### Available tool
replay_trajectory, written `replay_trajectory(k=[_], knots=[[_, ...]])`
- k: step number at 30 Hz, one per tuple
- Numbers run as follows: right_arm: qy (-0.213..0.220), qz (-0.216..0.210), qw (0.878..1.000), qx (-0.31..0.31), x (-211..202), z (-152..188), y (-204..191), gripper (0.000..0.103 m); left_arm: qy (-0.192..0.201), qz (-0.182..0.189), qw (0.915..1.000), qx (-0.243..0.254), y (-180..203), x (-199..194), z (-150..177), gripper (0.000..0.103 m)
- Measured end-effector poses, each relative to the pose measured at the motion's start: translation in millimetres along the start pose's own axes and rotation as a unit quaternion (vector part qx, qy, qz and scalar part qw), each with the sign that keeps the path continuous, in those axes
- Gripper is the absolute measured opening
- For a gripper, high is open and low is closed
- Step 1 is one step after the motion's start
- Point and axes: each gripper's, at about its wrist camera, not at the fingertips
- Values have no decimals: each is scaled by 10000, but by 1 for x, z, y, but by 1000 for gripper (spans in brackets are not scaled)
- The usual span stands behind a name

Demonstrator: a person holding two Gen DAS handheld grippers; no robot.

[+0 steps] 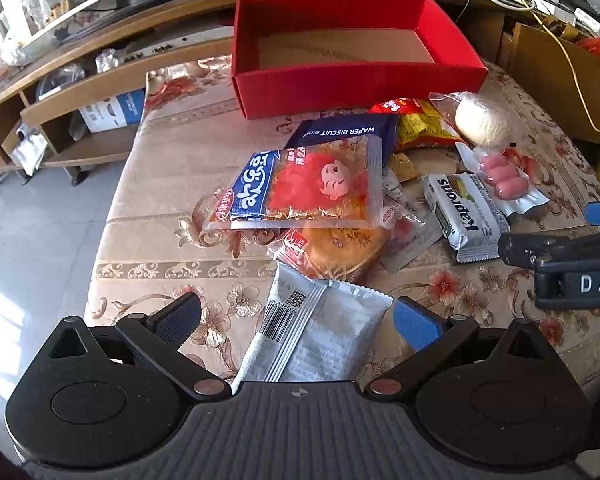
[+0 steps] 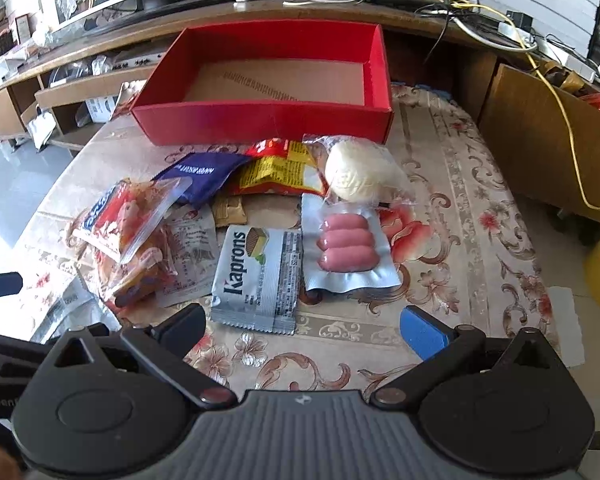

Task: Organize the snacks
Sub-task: 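Move both tools toward the snacks in front of the red box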

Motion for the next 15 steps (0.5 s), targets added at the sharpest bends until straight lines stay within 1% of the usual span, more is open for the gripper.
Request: replay_trajectory(k=[15], knots=[[-209,-6,9997,-139,2,9,-2,102,-57,-54,9999,-101,-3,3,3,103]])
Point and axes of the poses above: each gripper's, at about its wrist camera, not at the fingertips, and x roughly the way its jaws point, y to its right, z to its underside, and after that the axes turned 15 degrees about y, right-handed
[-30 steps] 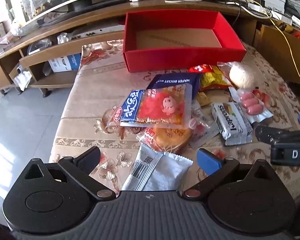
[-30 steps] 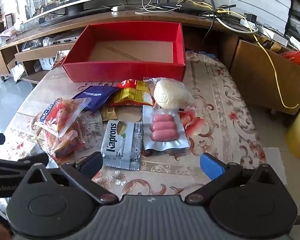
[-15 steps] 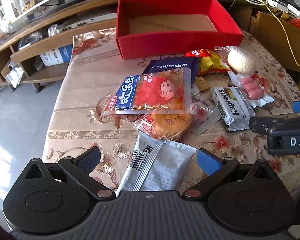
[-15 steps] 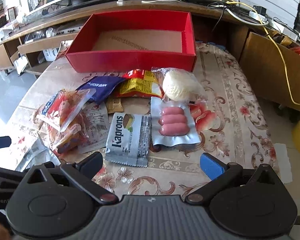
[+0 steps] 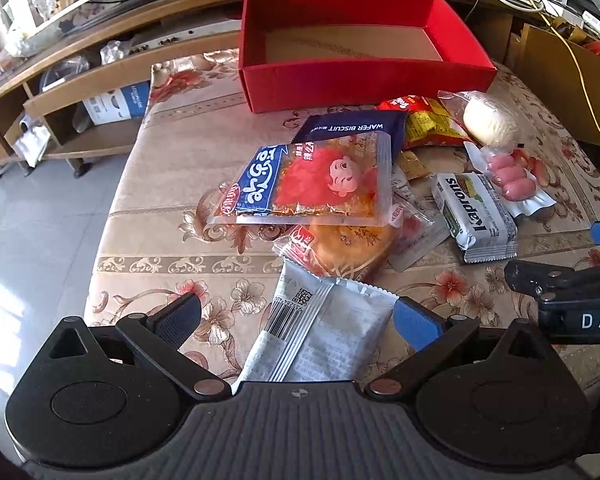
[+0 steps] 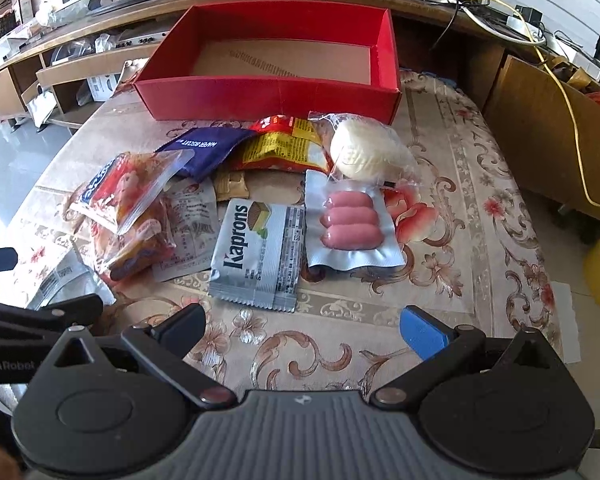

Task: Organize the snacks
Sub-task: 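Move both tools toward the snacks in front of the red box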

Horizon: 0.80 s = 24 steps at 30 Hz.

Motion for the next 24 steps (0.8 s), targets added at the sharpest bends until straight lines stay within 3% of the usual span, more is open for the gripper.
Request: replay_trajectory(k=[15,24], knots=[[-66,-18,10000,20,4,1,2,102,-97,6,10000,2,-3,5,4,103],[-160,-173,9996,167,12,-8,6,102,-376,378,9978,387,1,16,12,103]])
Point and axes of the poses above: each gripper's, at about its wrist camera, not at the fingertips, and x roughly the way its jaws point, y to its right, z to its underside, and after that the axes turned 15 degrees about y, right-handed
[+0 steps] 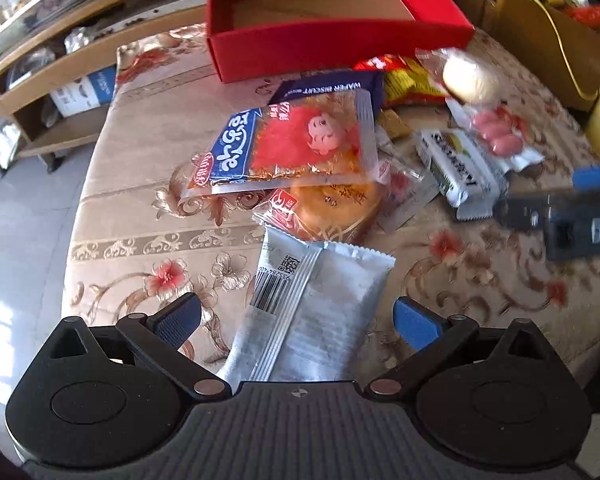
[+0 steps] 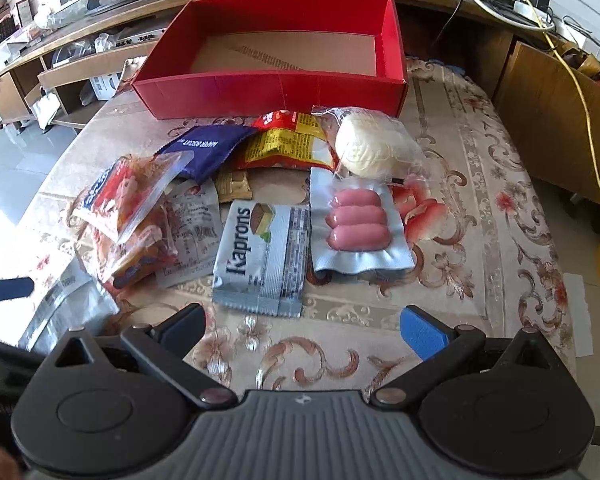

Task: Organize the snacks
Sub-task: 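Move both tools toward the snacks in front of the red box, then grasp the white biscuit packet with left tool while right tool grasps the Kaprons packet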

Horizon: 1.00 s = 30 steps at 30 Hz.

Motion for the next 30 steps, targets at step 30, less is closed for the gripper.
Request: replay_trajectory(k=[30], knots=[[-359,-344,9975,-497,55,-14,-13,66,-32,127,9996,-248,-10,4,3,91]])
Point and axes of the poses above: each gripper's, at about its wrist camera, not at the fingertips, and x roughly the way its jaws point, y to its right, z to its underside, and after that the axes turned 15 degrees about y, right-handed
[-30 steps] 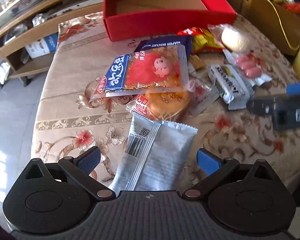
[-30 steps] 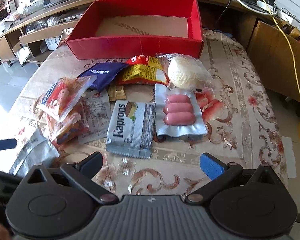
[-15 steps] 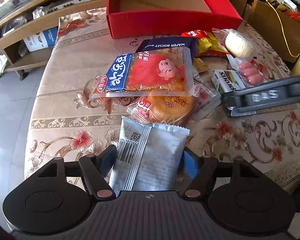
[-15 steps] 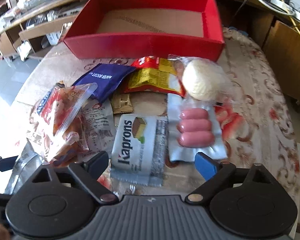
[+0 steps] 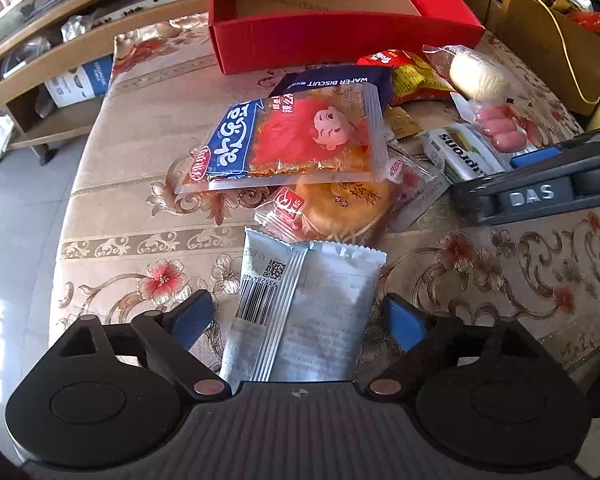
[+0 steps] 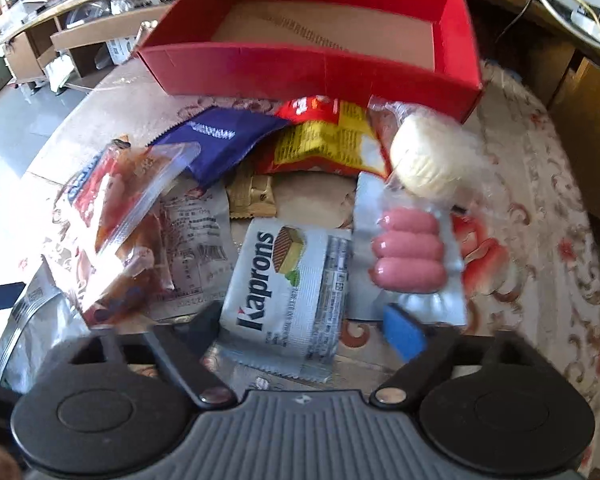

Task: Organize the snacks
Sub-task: 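Grasp the white biscuit packet with left tool while right tool grasps the Kaprons packet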

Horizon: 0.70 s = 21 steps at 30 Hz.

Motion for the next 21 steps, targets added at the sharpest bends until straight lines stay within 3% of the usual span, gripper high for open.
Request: replay_trajectory(k=[1,9,18,19,21], knots=[[-4,-66,10000,-34,-4,0,1,55,10,20,10000,-22,0,-1,0,86],[-207,-336,9990,-200,-35,18,7,54,113,42,9999,-81,-3,-7,-1,67],[-168,-320,9983,-452,-27,19,-4,58,200,51,9998,-8,1,-3,-3,71],[-163,-342,9982,-468,-26,18,-4,62,204,55,9998,6,0,-3,-3,72],[-181,-389,9979,-482,-21,16,-5,77,130,14,9999,0,-2,-1,-3,89]])
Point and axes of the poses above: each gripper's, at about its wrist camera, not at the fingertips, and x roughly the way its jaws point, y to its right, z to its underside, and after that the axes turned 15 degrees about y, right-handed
